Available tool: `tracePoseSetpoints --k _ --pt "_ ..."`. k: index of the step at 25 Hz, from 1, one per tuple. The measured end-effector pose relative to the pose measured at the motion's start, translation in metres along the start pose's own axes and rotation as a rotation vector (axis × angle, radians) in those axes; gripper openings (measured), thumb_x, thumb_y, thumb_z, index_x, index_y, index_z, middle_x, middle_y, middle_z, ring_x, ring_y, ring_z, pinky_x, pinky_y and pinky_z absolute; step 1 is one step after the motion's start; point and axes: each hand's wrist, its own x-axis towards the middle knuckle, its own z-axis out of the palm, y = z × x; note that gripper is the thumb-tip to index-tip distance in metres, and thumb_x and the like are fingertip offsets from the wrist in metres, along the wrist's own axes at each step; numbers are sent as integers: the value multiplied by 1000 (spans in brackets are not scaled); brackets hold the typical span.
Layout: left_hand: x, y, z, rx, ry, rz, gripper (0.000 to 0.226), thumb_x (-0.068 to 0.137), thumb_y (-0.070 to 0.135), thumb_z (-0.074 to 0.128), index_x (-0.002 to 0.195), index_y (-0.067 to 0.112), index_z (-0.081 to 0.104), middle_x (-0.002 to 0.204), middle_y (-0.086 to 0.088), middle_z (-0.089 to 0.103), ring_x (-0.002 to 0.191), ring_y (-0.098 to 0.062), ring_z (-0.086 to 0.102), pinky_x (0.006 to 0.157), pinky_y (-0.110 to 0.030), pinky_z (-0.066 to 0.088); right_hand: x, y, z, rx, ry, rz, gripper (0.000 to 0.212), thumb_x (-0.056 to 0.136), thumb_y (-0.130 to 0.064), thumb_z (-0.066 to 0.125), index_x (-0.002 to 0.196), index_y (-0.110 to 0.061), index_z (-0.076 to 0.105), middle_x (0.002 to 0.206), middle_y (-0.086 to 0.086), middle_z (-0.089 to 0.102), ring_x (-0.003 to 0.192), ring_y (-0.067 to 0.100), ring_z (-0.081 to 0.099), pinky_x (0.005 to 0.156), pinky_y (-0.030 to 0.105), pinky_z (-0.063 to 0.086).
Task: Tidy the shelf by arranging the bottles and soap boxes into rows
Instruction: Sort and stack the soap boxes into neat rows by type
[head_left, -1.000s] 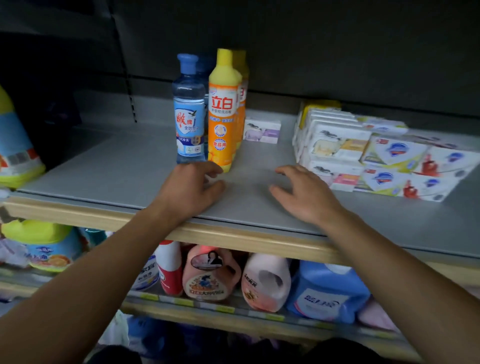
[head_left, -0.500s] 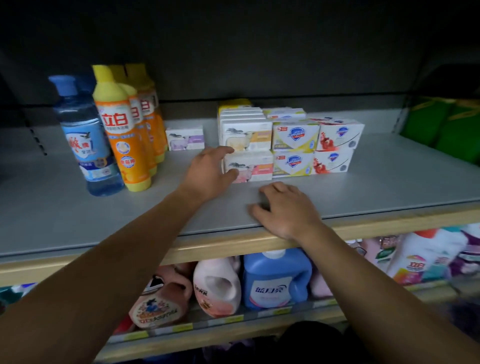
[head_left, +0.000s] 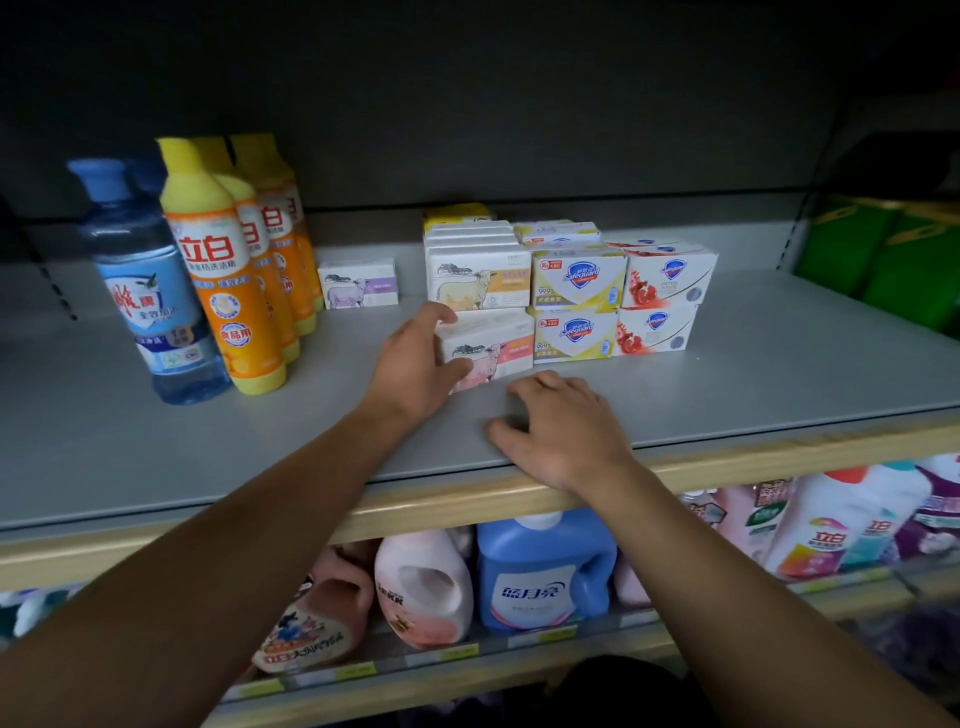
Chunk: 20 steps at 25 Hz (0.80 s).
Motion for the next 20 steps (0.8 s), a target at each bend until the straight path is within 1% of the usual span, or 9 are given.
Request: tracePoseSetpoints --k 2,5,7,9,13,15,16,18,20 --pt "-8 0 -10 -133 23 -79 42 83 14 73 120 20 56 109 -6 66 92 -22 65 80 -35 56 -1 -1 -6 145 63 12 59 82 -55 55 134 -27 48 132 -2 51 124 24 46 102 39 39" --pt "-27 -8 -37 -436 -28 -180 33 88 7 68 120 14 60 114 -11 65 89 -19 67 68 -33 61 0 -7 -13 484 159 -67 78 77 -40 71 145 -29 34 141 -5 41 129 13 41 106 30 37" --pt "-40 -13 -57 -656 -64 -218 30 90 4 64 119 11 62 111 -13 69 86 -17 71 64 -28 60 4 -18 -15 547 116 -190 89 75 -31 77 149 -28 27 146 -6 33 131 6 35 104 16 29" --pt "-49 -18 -74 -813 -68 -261 26 92 4 60 117 8 62 103 -13 73 84 -17 73 64 -28 59 12 -34 -13 586 45 -278 91 73 -21 79 149 -26 30 145 -4 36 129 7 40 100 9 30" --pt "-60 -32 -90 -1005 19 -419 12 95 8 55 97 9 67 97 -14 75 85 -23 73 68 -41 61 25 -58 1 774 -9 -303 87 71 -11 80 143 -30 35 134 -5 50 117 8 54 100 20 43" --pt "-61 -36 -91 -1031 60 -452 16 95 11 57 87 12 70 94 -13 75 83 -23 73 65 -39 61 30 -60 10 896 10 -275 79 73 -8 79 138 -31 41 124 -5 59 109 8 61 96 25 49" --pt "-60 -36 -92 -1038 67 -464 19 95 13 58 82 15 73 91 -10 75 82 -22 73 63 -37 60 32 -59 13 966 14 -246 75 72 -10 80 135 -32 45 121 -5 63 106 10 63 95 28 50" --pt "-60 -37 -93 -1015 10 -433 25 95 19 57 79 18 77 86 -5 75 80 -19 73 63 -34 59 35 -57 19 1068 31 -184 66 65 -28 83 124 -36 54 117 -6 67 104 14 66 91 30 53" --pt "-61 -36 -91 -972 -32 -394 24 93 23 59 79 17 78 79 -6 72 68 -20 70 60 -31 58 38 -56 21 1154 41 -109 52 59 -47 79 107 -33 64 105 -1 71 89 15 71 76 24 55"
